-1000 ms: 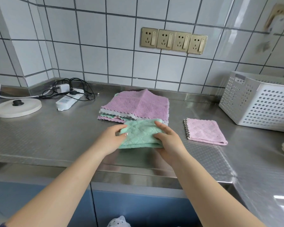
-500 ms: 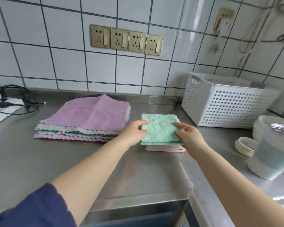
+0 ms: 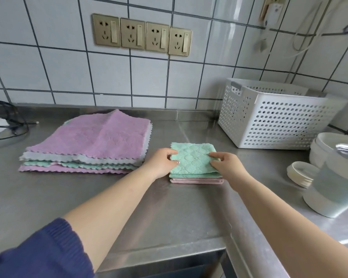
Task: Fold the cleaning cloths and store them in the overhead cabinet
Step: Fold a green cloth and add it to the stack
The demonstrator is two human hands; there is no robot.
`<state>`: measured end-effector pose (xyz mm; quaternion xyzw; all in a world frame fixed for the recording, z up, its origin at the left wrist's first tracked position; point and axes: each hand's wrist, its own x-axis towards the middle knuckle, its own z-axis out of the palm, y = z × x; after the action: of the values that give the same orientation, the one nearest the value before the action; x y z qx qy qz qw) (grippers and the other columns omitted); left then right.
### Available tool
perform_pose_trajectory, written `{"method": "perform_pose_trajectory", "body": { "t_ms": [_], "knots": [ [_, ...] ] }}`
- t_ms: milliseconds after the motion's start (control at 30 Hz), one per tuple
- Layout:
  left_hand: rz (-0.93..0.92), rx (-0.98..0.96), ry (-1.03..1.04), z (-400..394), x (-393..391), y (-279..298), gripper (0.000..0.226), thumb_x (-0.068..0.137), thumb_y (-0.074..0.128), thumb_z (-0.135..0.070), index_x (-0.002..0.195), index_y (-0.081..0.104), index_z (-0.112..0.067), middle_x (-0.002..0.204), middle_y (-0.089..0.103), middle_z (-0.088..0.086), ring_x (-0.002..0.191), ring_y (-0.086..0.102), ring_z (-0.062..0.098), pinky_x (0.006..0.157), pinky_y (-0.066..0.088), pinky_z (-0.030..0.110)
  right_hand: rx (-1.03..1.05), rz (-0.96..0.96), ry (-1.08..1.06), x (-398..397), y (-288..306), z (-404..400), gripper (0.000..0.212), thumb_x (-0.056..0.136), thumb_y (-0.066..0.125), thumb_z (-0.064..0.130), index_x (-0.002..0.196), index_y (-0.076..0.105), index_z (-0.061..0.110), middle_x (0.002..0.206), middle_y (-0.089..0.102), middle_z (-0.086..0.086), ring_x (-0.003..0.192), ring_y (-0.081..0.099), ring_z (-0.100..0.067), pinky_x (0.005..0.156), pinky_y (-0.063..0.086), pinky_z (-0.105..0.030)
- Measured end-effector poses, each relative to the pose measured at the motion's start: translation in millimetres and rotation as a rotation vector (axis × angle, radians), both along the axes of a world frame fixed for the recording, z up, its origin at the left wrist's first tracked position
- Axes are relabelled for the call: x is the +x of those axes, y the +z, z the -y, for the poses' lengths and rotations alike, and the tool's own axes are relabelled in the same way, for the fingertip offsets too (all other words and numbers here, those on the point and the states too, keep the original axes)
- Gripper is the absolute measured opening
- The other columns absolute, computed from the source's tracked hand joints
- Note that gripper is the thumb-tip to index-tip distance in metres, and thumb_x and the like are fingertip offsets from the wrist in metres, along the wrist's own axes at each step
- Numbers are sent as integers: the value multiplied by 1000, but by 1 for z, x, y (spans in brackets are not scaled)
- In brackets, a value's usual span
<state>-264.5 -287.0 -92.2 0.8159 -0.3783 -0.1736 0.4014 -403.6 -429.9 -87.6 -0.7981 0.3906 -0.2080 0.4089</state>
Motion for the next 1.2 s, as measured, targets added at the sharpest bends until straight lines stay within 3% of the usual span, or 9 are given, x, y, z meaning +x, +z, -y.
{"method": "perform_pose_trajectory", "body": {
  "t_ms": [133,267,333,400,467,633,800,933,1200],
  "knots": [
    [51,64,14,1,0,-2,47,90,60,-24,135,49,-19,143,46,2,128,45,17,103,32,24,-67,-75,37,1,3,1,41,86,52,12,125,60,23,70,56,4,53,45,-13,44,36,-12],
    [341,313,78,-6,4,-3,52,87,47,-54,134,44,-33,131,55,-1,119,51,27,97,43,40,-195,-265,9,0,6,6,47,89,56,33,132,51,15,125,59,-7,112,56,-23,85,41,-28],
    [346,346,48,-9,3,-3,49,86,40,-57,130,44,-36,125,59,-3,114,54,28,95,43,42,-102,-302,-7,1,6,9,48,89,54,44,120,59,7,107,63,-9,98,58,-24,77,39,-28],
    [256,313,11,-9,2,-3,54,86,41,-55,136,39,-34,133,55,-2,120,51,28,99,42,43,3,-300,-21,4,8,7,41,87,56,46,87,60,5,74,52,-6,65,48,-20,62,34,-26],
    [139,261,-13,-7,0,-2,62,90,47,-47,145,29,-26,147,41,1,132,41,25,108,35,40,110,-243,-64,7,10,7,35,83,63,42,81,60,8,66,48,-4,55,42,-18,55,33,-25],
    [-97,92,-37,-9,6,9,65,92,53,-32,148,23,-16,153,29,6,137,35,19,105,28,24,625,214,-48,13,19,1,32,82,69,11,109,61,-7,99,69,-22,80,66,-32,81,52,-43],
    [-163,-80,-35,-16,37,25,62,89,57,-35,144,32,-23,149,36,-2,134,38,14,113,28,31,749,440,18,33,22,-14,36,89,55,8,122,53,-7,113,66,-24,89,66,-33,79,52,-42],
    [-425,-268,-30,-24,65,41,71,89,60,-31,147,20,-25,152,28,-4,137,32,18,109,25,34,756,556,105,59,31,-25,30,92,50,10,120,53,0,112,68,-19,91,69,-30,76,56,-43],
    [-875,-378,84,-74,119,50,86,71,73,-23,145,28,-24,124,62,6,107,64,23,94,51,44,869,490,219,105,45,-55,30,92,45,6,122,49,5,108,71,-12,94,69,-27,74,57,-41]
  ]
}}
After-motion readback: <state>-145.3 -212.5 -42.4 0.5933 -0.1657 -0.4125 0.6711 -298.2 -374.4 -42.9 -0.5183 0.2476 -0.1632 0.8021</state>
